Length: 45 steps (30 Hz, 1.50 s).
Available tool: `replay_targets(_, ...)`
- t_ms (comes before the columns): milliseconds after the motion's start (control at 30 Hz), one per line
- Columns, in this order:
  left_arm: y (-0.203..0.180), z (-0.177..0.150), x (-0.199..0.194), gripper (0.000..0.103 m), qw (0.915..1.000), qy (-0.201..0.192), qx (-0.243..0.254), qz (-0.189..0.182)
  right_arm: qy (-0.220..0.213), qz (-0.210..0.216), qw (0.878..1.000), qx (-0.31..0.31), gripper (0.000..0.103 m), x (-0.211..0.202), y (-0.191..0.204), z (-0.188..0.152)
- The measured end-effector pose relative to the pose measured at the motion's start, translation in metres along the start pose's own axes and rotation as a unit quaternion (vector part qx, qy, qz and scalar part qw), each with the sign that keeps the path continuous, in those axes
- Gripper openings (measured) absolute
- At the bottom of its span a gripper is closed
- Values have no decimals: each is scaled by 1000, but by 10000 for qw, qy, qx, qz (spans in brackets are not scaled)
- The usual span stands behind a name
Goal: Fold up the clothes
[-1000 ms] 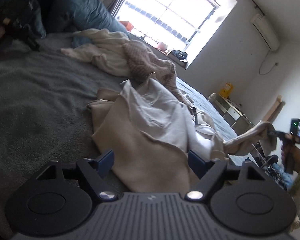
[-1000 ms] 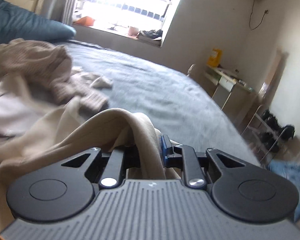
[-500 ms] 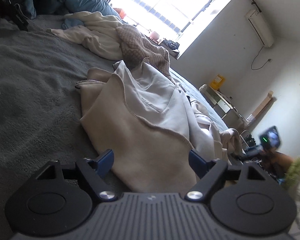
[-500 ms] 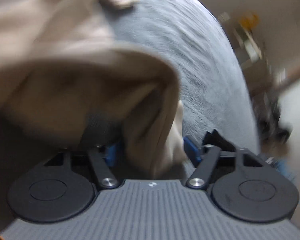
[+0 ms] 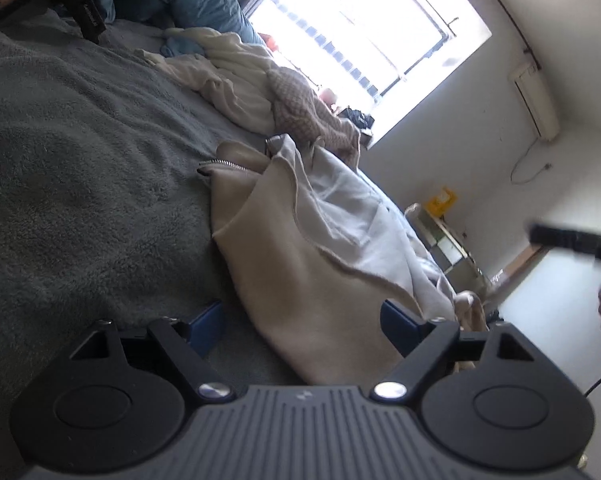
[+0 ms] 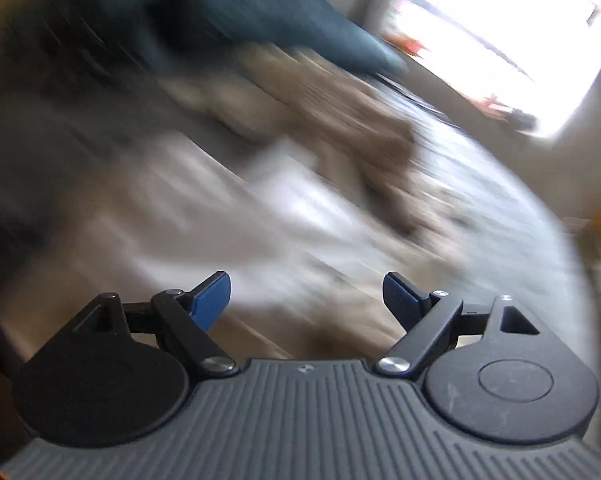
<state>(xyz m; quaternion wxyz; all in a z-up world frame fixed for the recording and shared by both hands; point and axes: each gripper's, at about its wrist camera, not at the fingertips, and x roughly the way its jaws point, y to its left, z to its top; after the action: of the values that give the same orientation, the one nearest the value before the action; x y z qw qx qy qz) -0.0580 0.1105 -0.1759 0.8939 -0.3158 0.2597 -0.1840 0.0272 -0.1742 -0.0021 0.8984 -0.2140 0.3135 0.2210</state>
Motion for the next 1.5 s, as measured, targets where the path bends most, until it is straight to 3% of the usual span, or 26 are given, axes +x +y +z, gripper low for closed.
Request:
replay_targets(67, -3, -1, 3, 72, 9998, -89, 164, 2, -50, 640, 9979, 80, 83, 35, 31, 26)
replay_targets(167, -5, -1, 7, 52, 9993, -156, 329, -2, 277, 1019, 9942, 216, 83, 104, 64, 62)
replay_targets(200, -6, 0, 7, 48, 9990, -194, 400, -12, 430, 1038, 9931, 336, 83, 125, 72, 72)
replay_targets(267, -7, 0, 6, 28, 9978, -323, 574, -49, 766, 947, 9900, 713, 82, 163, 84, 88)
replay_targets(333, -13, -1, 4, 22, 9955, -458, 818, -138, 1006, 861, 9853, 1076, 80, 191, 78, 93)
replay_targets(467, -33, -6, 4, 17, 9863, -640, 1486, -334, 1279, 791, 9779, 1455, 42, 230, 65, 84)
replay_targets(500, -39, -8, 5, 17, 9833, -667, 1656, -362, 1220, 792, 9787, 1452, 28, 228, 62, 80)
replay_targets(567, -52, -10, 6, 16, 9777, -690, 1916, -508, 962, 816, 9815, 1439, 10, 218, 60, 75)
replay_targets(700, -83, -12, 10, 15, 9703, -596, 2112, -1019, 192, 831, 9826, 1648, 5, 167, 34, 57)
replay_targets(800, -112, -20, 11, 17, 9619, -501, 2309, -1379, -407, 731, 9761, 2007, 4, 114, 0, 33)
replay_targets(933, -135, -33, 8, 45, 9541, -176, 2323, -1880, -1040, 465, 9584, 2618, 2, 44, -48, -19)
replay_targets(1000, -136, -37, 5, 50, 9548, -42, 2308, -1872, -1116, 279, 9494, 2921, 2, 24, -71, -53)
replay_targets(1133, -116, -29, -2, 60, 9667, 38, 2127, -1421, -936, 236, 9247, 3684, 2, 21, -111, -129)
replay_targets(1267, -83, -2, 2, 70, 9802, -64, 1977, -89, -772, 590, 8918, 4419, 2, 49, -125, -198)
replay_targets(1367, -70, 18, 25, 75, 9717, 88, 2179, 911, -1098, 1037, 8572, 4924, 2, 64, -118, -232)
replay_targets(1500, -65, 25, 58, 75, 9539, 470, 2582, 1458, -1595, 1606, 8014, 5537, 3, 82, -116, -263)
